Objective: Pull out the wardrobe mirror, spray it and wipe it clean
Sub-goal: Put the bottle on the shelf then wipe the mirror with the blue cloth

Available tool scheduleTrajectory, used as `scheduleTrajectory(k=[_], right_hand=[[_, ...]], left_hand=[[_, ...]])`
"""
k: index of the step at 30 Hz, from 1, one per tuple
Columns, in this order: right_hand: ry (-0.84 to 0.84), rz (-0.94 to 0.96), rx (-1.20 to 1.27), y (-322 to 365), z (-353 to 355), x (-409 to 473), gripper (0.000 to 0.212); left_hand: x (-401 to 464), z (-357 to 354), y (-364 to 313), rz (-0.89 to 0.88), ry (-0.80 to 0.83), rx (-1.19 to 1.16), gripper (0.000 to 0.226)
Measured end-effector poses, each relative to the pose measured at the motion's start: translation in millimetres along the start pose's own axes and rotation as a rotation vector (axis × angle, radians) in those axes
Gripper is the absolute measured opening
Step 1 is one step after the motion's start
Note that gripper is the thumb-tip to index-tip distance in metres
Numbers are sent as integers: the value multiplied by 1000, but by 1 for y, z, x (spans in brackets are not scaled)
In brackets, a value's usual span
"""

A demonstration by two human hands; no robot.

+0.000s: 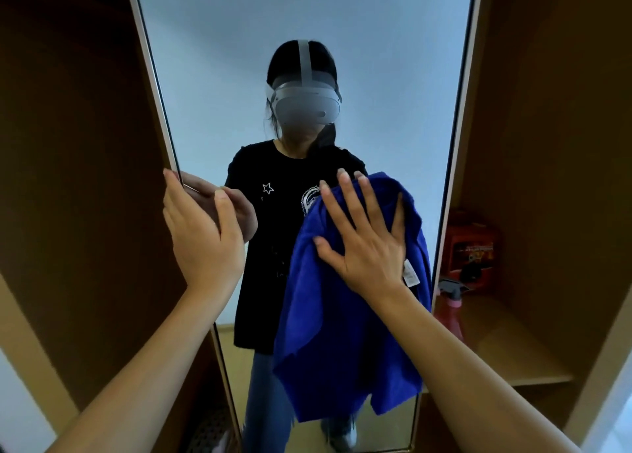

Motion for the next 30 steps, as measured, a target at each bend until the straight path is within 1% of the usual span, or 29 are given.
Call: scheduleTrajectory(k=[6,11,17,21,25,28,30], right_hand=[[8,-148,41,-46,10,12,68],[-36,-188,66,-43,16,28,66],[9,-103,72,-34,6,6,69],[-1,-68,44,-41,-1,-23,70],[-10,-45,43,-53,-1,-33,68],[-3,-33,44,-54,1,-33,68],[16,-39,51,-54,2,-32,67]], left_hand=[[-3,-2,-2,16,8,13,70],[-5,-2,-7,29,3,30,72],[-6,-6,-12,55,-42,63,72],[-7,-6,-13,55,-88,66,69],[-9,-4,-12,61,-80,57,68],[-13,0,-7,100,-67,45,62],[-18,4,1,180,-64,7,53]])
Point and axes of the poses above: each hand's wrist, its own x-axis towards the middle knuckle, its own z-axis out of the back of the hand, y = z × x, the point moved 5 cm from there along x, towards the middle knuckle, and after that the axes turned 2 degrees about x, right-handed, at the moved point
